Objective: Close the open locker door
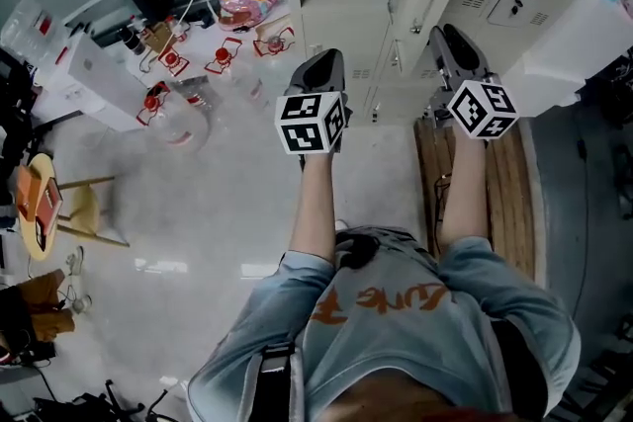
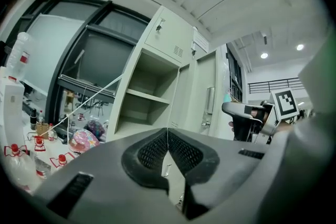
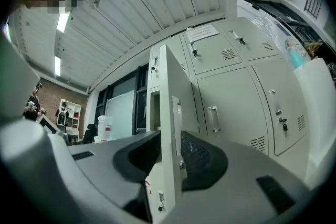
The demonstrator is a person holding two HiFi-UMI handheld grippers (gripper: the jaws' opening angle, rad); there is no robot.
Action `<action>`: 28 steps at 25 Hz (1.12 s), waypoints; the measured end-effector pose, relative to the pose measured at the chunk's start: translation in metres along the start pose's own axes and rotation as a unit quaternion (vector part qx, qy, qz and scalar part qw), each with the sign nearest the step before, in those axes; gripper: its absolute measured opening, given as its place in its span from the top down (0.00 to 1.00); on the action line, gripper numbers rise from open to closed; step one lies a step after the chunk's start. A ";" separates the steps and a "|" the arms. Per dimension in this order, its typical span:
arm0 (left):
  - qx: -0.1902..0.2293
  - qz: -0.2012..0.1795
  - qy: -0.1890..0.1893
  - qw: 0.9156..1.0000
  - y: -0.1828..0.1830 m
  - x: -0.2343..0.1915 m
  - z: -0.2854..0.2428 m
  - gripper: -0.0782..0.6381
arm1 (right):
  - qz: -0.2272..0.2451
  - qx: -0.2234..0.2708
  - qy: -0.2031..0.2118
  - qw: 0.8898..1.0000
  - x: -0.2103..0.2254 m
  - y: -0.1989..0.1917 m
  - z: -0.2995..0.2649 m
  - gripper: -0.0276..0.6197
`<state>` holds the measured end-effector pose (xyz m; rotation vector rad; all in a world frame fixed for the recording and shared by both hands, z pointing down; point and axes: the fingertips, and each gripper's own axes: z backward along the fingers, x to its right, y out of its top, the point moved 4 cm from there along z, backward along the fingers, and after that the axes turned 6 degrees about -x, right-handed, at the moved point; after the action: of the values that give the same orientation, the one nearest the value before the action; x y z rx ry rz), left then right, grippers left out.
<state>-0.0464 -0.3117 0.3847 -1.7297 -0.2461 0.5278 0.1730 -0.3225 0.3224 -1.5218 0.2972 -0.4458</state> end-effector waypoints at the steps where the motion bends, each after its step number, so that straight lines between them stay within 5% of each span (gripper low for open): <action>1: -0.001 -0.001 -0.004 1.000 0.000 0.000 -0.003 0.86 | -0.001 0.001 -0.001 1.000 0.002 0.000 -0.001 0.78; 16: -0.013 -0.006 -0.005 1.000 0.000 -0.017 -0.025 0.86 | -0.048 0.039 0.090 0.994 -0.005 0.005 -0.026 0.78; 28: -0.022 -0.006 0.023 0.999 -0.006 -0.056 -0.028 0.86 | -0.012 0.032 0.131 0.991 -0.051 0.003 -0.070 0.77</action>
<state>-0.0815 -0.3592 0.4068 -1.7806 -0.2374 0.4752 0.0966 -0.3617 0.3128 -1.4069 0.4656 -0.6700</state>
